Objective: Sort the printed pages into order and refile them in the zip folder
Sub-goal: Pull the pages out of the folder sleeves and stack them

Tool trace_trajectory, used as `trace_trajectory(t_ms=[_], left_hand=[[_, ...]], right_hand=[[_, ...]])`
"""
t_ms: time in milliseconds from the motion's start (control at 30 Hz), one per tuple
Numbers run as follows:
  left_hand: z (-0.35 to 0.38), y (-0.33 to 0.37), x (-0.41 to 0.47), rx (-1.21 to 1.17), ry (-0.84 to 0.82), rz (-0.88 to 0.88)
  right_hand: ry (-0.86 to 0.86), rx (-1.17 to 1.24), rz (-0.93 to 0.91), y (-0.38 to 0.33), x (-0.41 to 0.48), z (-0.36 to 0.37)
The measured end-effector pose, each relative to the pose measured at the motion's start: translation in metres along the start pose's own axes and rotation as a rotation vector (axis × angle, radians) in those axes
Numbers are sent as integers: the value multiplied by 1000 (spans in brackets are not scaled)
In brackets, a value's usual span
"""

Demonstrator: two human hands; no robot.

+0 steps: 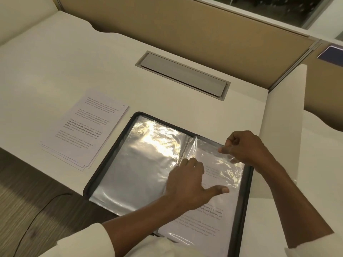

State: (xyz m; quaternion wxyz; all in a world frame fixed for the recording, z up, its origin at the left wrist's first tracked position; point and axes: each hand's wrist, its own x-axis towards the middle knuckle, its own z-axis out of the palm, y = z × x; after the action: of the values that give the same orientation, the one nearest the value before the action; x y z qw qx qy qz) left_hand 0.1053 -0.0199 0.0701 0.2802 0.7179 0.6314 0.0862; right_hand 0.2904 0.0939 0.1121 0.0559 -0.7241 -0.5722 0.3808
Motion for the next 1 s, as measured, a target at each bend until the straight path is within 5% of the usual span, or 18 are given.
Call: trace_trajectory(t_ms=[367, 467, 633, 833, 1000], left_hand=[[-51, 24, 0, 40, 38, -195], [-69, 7, 7, 64, 65, -267], [-98, -40, 23, 117, 118, -387], [-121, -98, 41, 212, 128, -514], [-118, -136, 51, 295, 66, -597]], right_hand=[[-92, 878, -87, -54, -7, 20], [-98, 957, -72, -51, 3, 28], [49, 702, -36, -19, 25, 44], [135, -136, -64, 44, 50, 61], [172, -353, -44, 70, 51, 64]])
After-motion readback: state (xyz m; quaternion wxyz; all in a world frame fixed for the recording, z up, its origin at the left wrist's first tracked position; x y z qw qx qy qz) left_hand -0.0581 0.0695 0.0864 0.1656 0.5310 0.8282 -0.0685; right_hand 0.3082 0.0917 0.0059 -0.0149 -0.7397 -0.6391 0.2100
